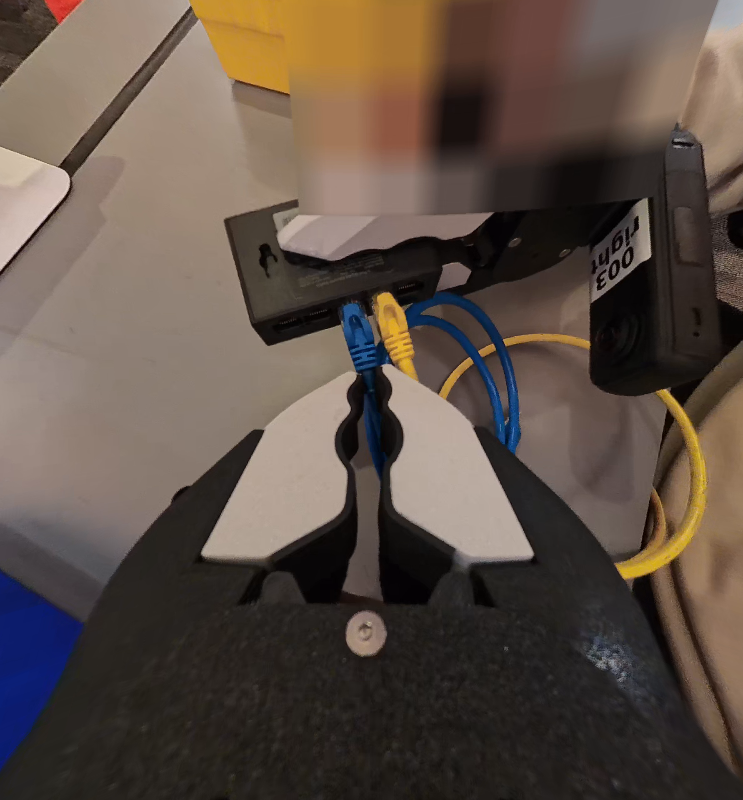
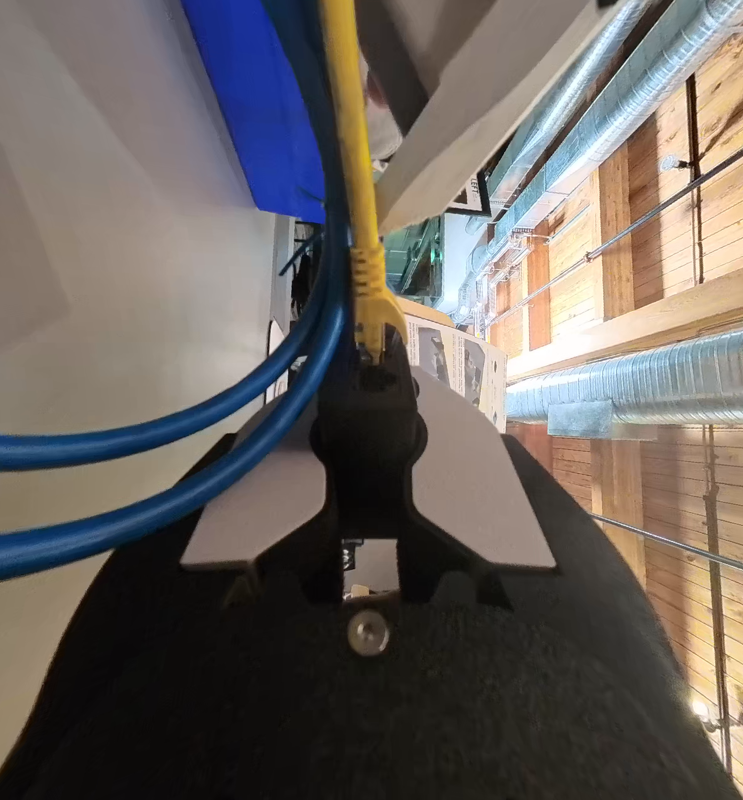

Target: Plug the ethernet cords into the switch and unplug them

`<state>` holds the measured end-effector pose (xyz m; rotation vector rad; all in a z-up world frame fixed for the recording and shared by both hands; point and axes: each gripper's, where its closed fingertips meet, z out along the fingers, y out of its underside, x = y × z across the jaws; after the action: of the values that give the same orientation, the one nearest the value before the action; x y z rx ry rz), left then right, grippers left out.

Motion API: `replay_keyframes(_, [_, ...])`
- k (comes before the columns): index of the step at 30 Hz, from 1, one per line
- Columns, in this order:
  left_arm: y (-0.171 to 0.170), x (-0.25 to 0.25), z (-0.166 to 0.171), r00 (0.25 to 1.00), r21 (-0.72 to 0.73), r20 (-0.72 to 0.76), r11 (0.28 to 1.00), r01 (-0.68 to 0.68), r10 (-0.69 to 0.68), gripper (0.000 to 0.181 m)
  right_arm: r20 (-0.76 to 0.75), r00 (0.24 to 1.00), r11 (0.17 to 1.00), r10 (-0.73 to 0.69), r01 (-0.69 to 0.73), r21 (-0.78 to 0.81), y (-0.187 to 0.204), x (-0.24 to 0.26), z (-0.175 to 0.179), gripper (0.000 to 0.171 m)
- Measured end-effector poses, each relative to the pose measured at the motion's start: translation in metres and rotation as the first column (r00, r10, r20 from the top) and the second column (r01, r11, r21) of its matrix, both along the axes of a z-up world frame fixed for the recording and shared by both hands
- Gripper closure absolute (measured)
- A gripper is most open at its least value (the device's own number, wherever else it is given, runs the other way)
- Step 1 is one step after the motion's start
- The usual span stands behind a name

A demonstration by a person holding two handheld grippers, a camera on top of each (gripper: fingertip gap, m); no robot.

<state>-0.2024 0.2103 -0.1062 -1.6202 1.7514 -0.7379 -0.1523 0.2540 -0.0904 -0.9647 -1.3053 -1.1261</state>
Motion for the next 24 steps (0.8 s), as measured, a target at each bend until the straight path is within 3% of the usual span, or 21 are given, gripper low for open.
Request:
replay_keyframes(6, [-0.001, 0.0, -0.001, 1.0, -0.006, -0.007, 1.0, -0.014, 0.014, 0.177, -0.019, 1.0, 1.0, 0.004, -0.004, -0.02, 0.002, 0.001, -0.006, 0.14])
replay_keyframes(10, [-0.001, 0.002, 0.006, 0.998, -0.208, 0.059, 0.978, -0.011, 0.023, 0.175, -0.015, 1.0, 1.0, -0.005, 0.005, 0.016, 0.001, 0.001, -0.001, 0.141])
replay_keyframes(13, [0.005, 0.006, 0.023, 0.977, -0.494, 0.191, 0.869, 0.011, 0.096, 0.165, -0.013, 1.0, 0.999, 0.01, -0.01, 0.038, -0.002, -0.002, 0.004, 0.14])
replay_keyframes(16, [0.011, 0.009, 0.021, 0.967, -0.576, 0.215, 0.817, 0.015, 0.134, 0.164, -0.003, 0.999, 0.998, 0.032, -0.031, 0.06, -0.006, -0.008, 0.008, 0.139])
replay_keyframes(20, [0.0, 0.015, 0.018, 0.963, -0.747, 0.222, 0.661, 0.067, 0.153, 0.163, 0.011, 1.0, 0.998, 0.013, -0.014, 0.055, -0.004, -0.007, 0.006, 0.14])
replay_keyframes(24, [-0.001, 0.019, 0.015, 0.958, -0.826, 0.222, 0.558, 0.085, 0.183, 0.166, 0.022, 1.0, 0.998, 0.004, -0.005, 0.055, -0.004, -0.004, 0.005, 0.139])
